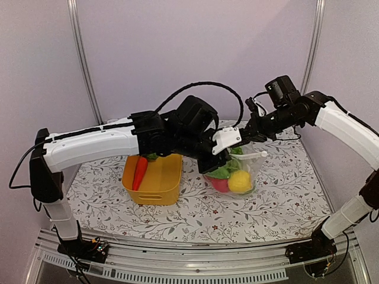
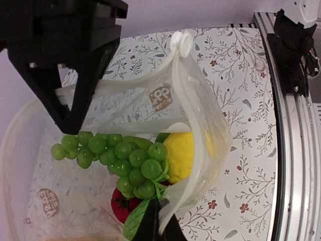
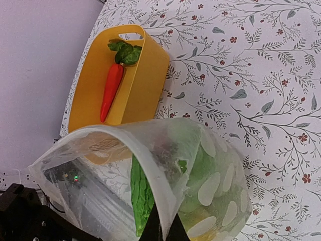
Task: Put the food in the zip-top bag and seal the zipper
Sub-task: Adjust the zipper food storage bag at the center of the board.
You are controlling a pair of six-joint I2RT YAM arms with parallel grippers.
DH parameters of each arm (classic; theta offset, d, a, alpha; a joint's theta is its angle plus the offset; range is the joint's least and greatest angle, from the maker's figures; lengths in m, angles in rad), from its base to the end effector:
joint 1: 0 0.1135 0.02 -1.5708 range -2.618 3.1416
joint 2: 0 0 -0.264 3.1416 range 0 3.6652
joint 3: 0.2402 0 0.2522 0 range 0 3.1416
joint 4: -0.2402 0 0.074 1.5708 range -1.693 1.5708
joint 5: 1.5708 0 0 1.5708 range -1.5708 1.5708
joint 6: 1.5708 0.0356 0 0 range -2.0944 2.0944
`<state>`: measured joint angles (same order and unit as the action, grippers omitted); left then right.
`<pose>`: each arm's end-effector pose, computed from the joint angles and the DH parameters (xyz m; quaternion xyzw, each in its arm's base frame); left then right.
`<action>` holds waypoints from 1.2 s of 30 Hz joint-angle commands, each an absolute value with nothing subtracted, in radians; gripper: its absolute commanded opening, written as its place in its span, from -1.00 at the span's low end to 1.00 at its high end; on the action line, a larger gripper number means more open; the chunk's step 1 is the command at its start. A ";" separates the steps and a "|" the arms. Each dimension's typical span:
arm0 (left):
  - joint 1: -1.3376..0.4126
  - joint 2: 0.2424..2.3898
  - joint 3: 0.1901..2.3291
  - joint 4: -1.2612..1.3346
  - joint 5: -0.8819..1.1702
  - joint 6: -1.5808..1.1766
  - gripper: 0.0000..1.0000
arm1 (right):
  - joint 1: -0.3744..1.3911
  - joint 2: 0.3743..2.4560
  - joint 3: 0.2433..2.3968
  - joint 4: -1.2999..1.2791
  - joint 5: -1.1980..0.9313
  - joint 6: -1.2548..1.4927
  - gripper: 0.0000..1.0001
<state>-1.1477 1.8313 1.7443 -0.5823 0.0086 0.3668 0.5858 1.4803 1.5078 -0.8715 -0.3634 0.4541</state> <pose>0.1735 -0.3860 0.3391 0.6197 0.6528 -0.1694 0.4014 0.2519 0.1823 0.3630 -0.1246 0.9131 0.3203 0.2195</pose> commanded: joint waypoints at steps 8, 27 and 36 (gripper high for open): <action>-1.162 1.993 1.743 -0.445 -0.073 0.329 -1.00 | 0.600 1.536 1.367 -0.802 -0.392 0.421 -1.00; -1.169 1.933 1.649 -0.273 -0.157 0.345 -0.98 | 0.600 1.602 1.462 -0.829 -0.378 0.387 -1.00; -1.168 1.934 1.648 -0.279 -0.146 0.324 -0.74 | 0.600 1.622 1.463 -0.828 -0.367 0.376 -1.00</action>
<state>-1.1660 1.9400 1.6554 -0.3107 -0.1406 0.3325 0.5911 1.6184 1.4387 -0.8062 -0.3775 0.3992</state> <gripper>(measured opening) 0.113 0.004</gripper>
